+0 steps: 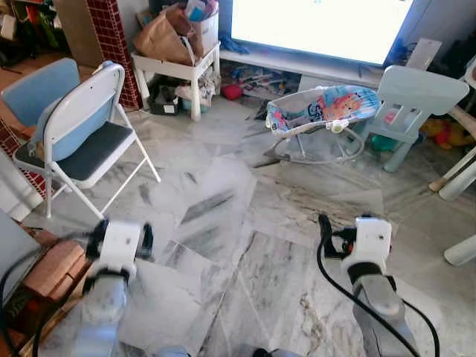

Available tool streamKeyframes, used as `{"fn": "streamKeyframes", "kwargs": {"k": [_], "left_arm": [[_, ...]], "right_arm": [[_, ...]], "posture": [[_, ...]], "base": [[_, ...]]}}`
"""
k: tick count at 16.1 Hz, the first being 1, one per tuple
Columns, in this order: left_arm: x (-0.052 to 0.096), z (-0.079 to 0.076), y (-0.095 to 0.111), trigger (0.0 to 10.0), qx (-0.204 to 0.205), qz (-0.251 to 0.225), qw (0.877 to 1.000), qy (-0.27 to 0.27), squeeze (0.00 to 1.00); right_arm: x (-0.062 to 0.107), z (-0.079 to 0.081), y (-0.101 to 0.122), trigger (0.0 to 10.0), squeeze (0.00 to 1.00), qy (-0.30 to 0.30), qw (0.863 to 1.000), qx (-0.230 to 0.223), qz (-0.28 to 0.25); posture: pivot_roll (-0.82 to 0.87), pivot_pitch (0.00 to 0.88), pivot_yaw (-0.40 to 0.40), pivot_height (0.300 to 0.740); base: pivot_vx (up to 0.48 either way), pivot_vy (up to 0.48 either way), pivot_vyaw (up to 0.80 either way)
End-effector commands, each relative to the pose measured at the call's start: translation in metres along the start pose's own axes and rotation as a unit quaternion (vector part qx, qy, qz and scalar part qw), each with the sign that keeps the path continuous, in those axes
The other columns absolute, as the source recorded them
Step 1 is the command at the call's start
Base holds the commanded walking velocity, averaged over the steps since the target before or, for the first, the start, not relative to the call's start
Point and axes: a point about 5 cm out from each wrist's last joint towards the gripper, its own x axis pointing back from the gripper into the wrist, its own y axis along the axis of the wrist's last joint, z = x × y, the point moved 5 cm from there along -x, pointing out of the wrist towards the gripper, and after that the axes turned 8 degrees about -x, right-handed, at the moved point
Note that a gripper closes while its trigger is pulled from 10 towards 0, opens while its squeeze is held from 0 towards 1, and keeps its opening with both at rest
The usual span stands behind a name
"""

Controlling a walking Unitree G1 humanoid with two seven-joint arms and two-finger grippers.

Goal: Restocking fridge

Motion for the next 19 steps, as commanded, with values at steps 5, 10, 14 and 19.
{"fn": "streamKeyframes", "kwargs": {"k": [5,10,14,19], "left_arm": [[-0.017,0.003,0.019,10.0,-0.044,-0.039,0.998,-0.005,0.00],[-0.014,0.008,0.001,10.0,-0.021,-0.004,1.000,0.003,0.00],[-0.016,0.003,0.001,10.0,-0.024,-0.001,1.000,0.001,0.00],[-0.015,-0.006,0.004,10.0,-0.016,-0.005,1.000,-0.010,0.00]], "right_arm": [[-0.014,0.001,0.013,10.0,0.00,0.000,1.000,0.006,-0.024],[-0.011,0.003,0.007,10.0,0.00,0.000,1.000,-0.001,-0.020],[-0.009,0.006,0.000,10.0,0.00,0.011,1.000,0.020,-0.008],[-0.014,0.009,0.009,10.0,0.00,0.018,0.999,0.038,-0.023]], "posture": [[0.09,0.000,-0.029,0.740],[0.08,0.027,-0.017,0.740],[0.09,0.025,-0.032,0.740],[0.09,0.031,-0.040,0.740]], "base": [[0.000,0.000,0.34],[0.000,0.000,0.00],[0.000,0.000,0.00],[0.000,0.000,0.64]]}}
